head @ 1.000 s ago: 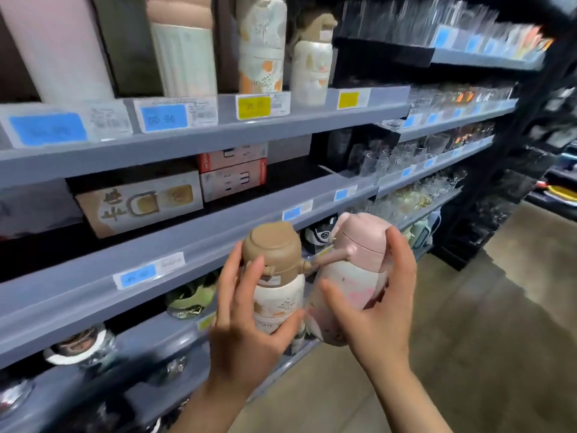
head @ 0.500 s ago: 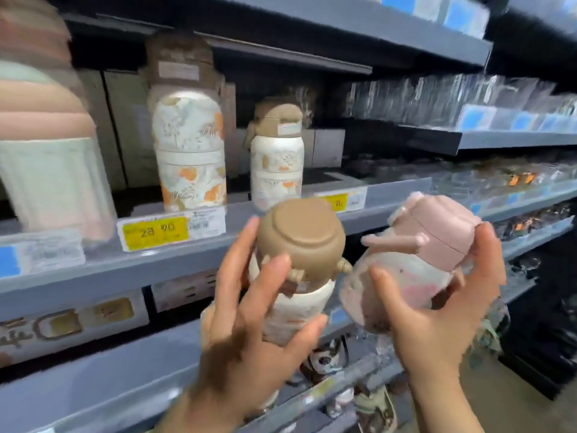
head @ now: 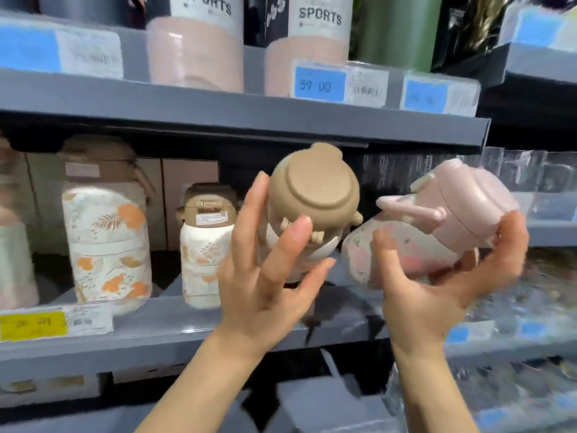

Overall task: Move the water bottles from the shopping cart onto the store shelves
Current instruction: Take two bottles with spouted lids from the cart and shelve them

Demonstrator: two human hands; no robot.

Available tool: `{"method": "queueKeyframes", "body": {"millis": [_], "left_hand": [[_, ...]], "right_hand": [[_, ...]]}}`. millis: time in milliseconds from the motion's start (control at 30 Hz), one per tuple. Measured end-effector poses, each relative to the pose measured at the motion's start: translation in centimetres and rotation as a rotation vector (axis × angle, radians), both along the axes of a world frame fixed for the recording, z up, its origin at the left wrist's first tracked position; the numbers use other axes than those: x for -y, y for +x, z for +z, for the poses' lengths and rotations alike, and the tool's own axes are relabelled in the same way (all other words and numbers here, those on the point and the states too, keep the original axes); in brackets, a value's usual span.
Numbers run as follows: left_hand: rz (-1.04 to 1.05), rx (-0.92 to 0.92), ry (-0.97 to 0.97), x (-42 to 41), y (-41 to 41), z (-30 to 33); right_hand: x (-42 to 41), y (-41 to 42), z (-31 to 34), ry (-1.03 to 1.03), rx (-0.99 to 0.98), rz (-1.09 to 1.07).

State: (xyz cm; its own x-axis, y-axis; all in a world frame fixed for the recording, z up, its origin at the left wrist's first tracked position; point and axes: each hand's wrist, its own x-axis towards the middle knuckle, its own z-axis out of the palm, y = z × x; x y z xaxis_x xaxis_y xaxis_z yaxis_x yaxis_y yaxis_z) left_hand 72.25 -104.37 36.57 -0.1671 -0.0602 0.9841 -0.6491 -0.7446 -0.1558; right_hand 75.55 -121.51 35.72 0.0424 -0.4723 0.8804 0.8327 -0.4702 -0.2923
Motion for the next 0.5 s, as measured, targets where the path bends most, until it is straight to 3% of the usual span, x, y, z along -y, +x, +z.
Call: {"method": "queueKeyframes", "body": {"millis": [233,500], "left_hand": [[0.05,-0.164,-0.072,1.6,3.0,-1.1],[0.169,-0.449,-0.093,2.0,2.7,-1.0]], "right_hand": [[-1.0,3.1,0.5,-0.129,0.028,-0.053],[-1.6,4.9,-0.6,-0.205,-0.28,-0.128]]}}
